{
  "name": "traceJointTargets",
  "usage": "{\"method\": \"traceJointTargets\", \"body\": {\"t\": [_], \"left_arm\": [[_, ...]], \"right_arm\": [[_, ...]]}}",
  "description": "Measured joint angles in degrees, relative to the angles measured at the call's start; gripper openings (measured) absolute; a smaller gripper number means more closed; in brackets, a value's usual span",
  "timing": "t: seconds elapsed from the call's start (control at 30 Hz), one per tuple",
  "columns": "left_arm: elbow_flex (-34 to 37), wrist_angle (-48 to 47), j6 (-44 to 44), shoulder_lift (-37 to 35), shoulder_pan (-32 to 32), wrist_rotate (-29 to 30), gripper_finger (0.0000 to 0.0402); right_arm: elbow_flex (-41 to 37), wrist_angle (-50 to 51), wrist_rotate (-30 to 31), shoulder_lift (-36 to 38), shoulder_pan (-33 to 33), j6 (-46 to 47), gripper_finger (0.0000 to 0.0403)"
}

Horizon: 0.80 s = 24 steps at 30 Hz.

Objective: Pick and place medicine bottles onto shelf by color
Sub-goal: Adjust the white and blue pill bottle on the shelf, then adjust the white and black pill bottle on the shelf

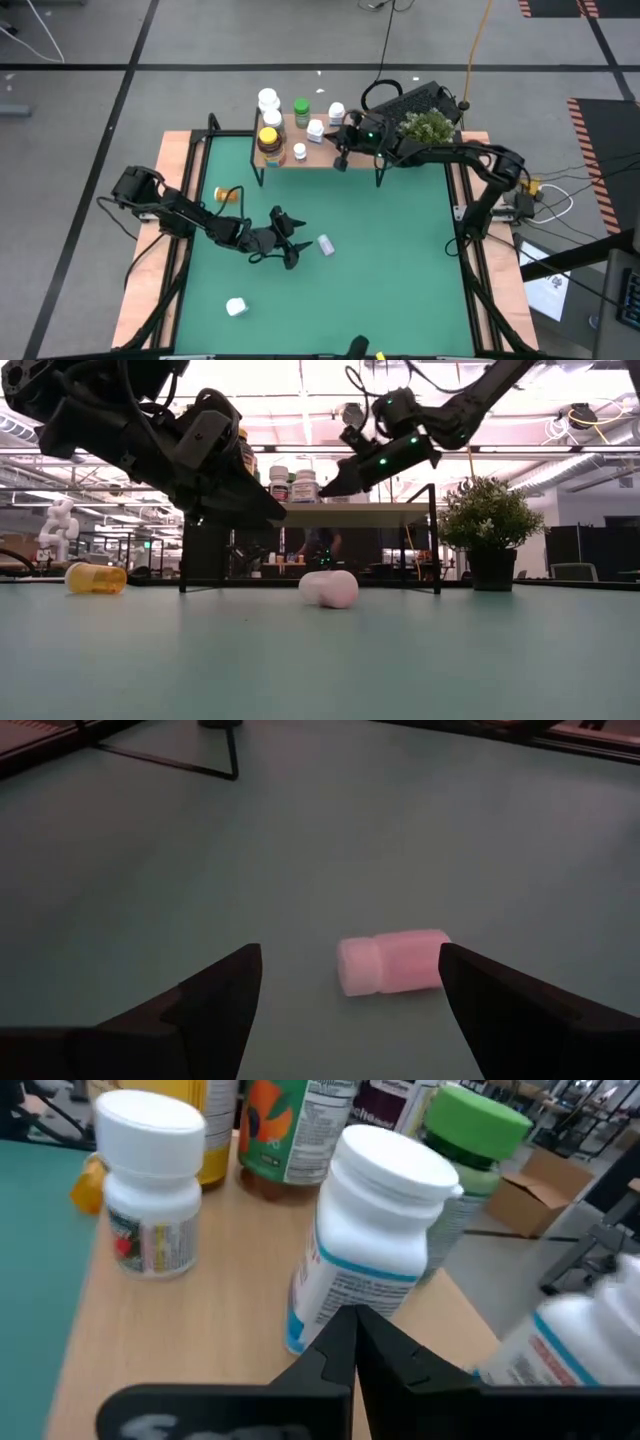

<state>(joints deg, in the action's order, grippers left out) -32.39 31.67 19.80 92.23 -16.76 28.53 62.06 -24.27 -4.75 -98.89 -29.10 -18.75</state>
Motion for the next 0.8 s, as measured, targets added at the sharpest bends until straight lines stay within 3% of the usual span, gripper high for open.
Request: {"method": "traceJointTargets", "body": {"t": [0.47,0.8], "left_arm": [[0.0,-0.5,0.3,0.0,-0.3,-0.5,0.0305],[0.0,-4.6,1.5,0.0,-1.8,-0.5,0.0305]], "right_arm": [[8.2,1.9,-2.9,-6.1,0.0,-0.1,0.0000],[5.8,8.3,-3.9,0.9,3.7,0.1,0.0000]]}}
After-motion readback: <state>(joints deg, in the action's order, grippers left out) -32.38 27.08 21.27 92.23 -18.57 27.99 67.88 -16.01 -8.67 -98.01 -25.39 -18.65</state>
